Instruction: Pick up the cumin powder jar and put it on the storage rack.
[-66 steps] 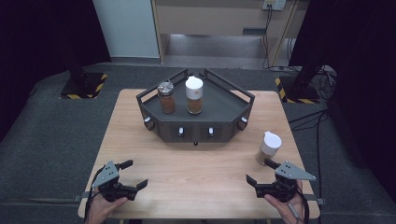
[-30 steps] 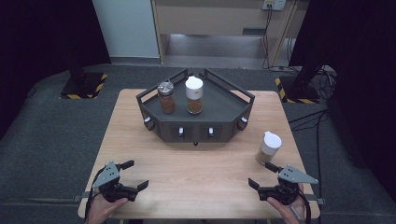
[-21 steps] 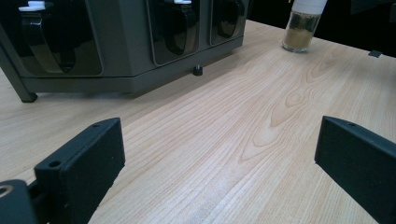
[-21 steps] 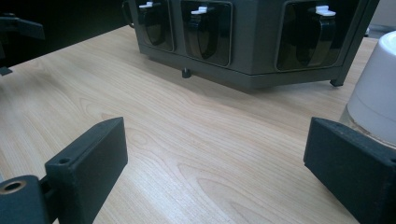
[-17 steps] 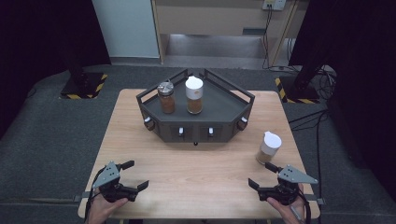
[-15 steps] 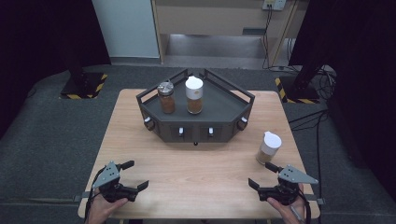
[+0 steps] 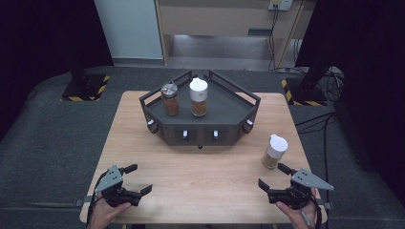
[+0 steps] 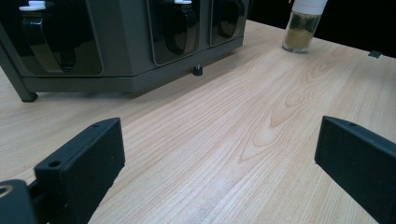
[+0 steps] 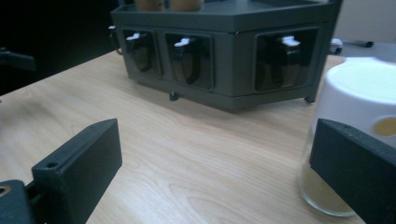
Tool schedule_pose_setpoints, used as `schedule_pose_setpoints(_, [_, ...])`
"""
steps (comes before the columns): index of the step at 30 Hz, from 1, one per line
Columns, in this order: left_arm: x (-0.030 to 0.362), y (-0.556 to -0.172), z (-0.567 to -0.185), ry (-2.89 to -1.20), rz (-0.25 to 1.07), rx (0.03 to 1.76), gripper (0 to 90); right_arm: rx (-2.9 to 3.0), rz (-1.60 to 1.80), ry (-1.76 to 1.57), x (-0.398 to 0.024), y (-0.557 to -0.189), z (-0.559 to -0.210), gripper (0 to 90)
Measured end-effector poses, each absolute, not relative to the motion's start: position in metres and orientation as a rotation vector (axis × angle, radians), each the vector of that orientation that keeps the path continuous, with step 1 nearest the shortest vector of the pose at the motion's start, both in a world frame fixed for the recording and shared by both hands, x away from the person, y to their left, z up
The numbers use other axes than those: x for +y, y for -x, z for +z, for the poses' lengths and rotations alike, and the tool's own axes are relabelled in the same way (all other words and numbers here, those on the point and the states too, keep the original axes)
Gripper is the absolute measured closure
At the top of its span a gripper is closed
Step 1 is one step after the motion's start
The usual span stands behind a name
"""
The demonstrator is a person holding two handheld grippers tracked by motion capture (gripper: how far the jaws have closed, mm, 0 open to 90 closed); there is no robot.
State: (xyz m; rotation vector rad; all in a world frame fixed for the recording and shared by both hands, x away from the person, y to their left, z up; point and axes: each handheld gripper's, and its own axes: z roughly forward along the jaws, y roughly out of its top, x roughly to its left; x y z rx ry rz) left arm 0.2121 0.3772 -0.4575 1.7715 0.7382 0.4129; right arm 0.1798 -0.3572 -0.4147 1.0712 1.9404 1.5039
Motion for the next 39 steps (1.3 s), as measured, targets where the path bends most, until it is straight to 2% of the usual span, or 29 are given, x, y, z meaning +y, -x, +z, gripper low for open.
schedule_pose_setpoints(24, [0.377, -0.212, -0.457, -1.773, 0.414, 0.750, 0.6, 1.870, 1.395, -1.138, -0.363, -0.177, -0.387, 2.7])
schedule_pose_setpoints(39, [0.377, -0.212, -0.457, -1.771, 0.415, 0.749, 0.6, 1.865, 1.354, -1.176, -0.363, -0.195, -0.379, 3.5])
